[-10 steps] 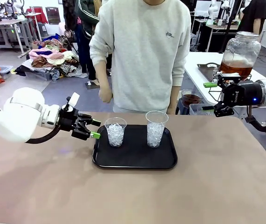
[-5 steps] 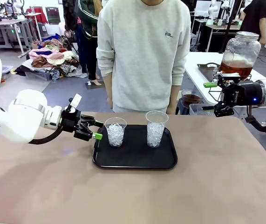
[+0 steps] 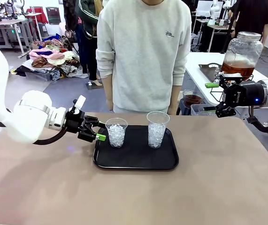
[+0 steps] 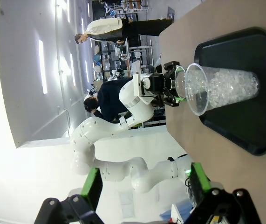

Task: Pour the drink into the iced cup.
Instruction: Pick up the iced cup indicated by the human and present it to them.

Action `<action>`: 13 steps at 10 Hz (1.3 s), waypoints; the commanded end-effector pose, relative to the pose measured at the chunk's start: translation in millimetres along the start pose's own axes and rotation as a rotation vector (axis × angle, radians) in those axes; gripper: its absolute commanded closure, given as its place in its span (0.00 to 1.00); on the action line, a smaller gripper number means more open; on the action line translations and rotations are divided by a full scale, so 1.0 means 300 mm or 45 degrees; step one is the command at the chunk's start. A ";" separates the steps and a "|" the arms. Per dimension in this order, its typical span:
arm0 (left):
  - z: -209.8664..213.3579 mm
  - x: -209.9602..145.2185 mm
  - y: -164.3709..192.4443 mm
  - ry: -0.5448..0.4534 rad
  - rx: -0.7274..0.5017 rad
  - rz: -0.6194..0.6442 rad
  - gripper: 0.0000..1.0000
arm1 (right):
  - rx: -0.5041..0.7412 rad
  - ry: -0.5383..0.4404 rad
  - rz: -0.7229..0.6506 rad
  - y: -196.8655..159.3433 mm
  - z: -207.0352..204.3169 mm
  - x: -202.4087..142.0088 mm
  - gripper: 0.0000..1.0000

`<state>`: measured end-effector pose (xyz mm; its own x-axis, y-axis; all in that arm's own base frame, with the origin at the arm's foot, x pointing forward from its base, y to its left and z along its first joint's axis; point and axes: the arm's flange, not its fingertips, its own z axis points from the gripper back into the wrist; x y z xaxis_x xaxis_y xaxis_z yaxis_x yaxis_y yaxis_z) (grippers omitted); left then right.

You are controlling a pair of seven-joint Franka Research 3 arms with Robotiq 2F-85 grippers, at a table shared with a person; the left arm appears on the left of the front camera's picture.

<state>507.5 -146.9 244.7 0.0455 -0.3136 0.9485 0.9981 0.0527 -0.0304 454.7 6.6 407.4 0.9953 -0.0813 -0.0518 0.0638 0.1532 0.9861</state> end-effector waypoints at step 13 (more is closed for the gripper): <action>-0.109 0.004 0.037 -0.044 0.051 -0.040 0.00 | 0.003 0.000 0.004 0.006 -0.001 0.000 0.00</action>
<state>516.8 -171.7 238.6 0.0342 -0.2994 0.9535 0.9977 0.0660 -0.0151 454.7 6.5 407.4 0.9953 -0.0814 -0.0518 0.0639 0.1532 0.9861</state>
